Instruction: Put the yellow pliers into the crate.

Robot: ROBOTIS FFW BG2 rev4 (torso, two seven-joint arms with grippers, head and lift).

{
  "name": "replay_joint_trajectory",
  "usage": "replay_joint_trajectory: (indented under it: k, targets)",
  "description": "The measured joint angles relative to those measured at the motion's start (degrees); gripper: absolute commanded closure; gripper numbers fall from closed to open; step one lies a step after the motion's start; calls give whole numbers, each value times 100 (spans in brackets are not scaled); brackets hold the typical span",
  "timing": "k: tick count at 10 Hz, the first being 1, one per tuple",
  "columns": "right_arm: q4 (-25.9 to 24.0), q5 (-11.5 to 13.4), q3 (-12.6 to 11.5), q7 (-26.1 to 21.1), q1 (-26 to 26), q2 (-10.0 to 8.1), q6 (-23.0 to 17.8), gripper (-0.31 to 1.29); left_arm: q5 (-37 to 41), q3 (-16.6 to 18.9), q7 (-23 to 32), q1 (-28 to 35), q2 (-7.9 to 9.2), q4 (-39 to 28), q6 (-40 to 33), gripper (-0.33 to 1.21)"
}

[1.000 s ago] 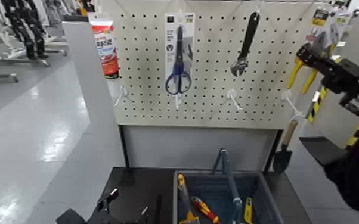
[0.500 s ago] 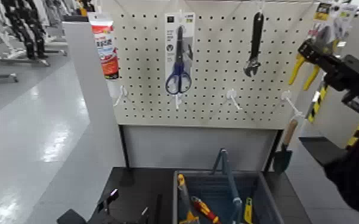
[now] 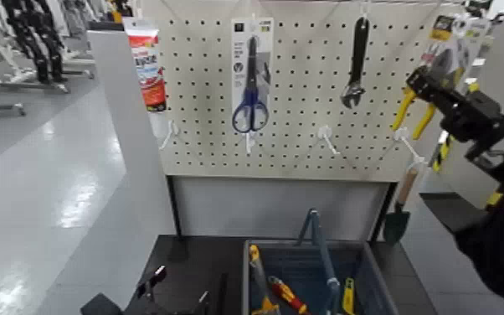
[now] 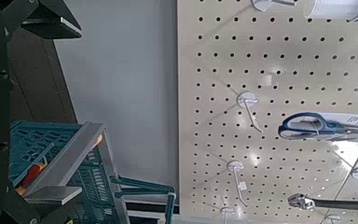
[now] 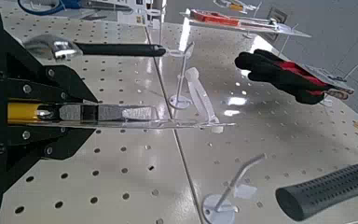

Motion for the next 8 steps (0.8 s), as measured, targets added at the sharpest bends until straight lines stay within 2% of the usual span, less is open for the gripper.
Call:
replay_joint_trajectory:
  k: [5,8]
  targets:
    - [-686,11,36,-310,973,692,285,111,54,-86,162,35,96,-8,1,12]
    - [-1103,24,34,-491,1539,903,669,111,90,-154,249,51,149,-8,1,12]
